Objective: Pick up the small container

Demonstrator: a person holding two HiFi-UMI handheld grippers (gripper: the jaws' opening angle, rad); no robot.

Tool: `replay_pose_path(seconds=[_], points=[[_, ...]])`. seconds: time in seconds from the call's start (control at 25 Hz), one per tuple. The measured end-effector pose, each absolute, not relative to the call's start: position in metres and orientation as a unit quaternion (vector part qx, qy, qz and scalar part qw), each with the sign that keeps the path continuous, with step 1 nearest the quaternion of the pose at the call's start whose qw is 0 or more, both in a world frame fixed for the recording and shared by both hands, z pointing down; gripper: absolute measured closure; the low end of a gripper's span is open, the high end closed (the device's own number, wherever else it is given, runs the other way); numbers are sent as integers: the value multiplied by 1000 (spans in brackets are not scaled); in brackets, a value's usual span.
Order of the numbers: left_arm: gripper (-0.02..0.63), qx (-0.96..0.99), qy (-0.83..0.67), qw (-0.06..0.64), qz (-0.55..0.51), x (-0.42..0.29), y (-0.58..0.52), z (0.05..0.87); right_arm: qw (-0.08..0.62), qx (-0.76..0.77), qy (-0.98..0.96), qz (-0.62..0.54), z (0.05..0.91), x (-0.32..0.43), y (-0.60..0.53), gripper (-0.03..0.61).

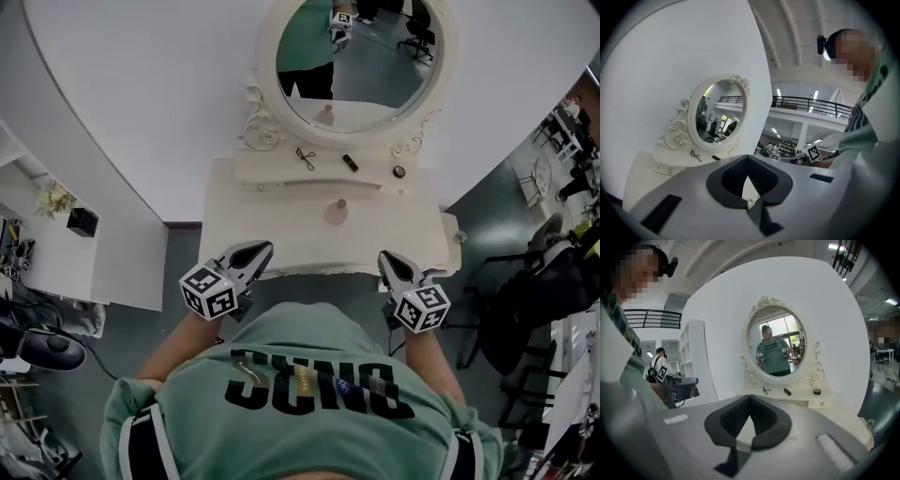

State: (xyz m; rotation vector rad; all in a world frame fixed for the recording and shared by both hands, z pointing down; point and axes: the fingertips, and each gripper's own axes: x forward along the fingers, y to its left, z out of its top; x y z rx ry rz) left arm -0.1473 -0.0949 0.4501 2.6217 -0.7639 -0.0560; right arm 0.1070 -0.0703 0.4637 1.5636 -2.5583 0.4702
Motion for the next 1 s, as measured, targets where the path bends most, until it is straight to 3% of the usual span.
replay_pose_path(seconds=[0.64,1.0], points=[[612,897,-386,214,-27,-33,-196,461,56,394,-904,157,488,213,-201,569],[612,903,-374,213,5,-40,-217,472,35,415,-897,147,479,206,-242,568]])
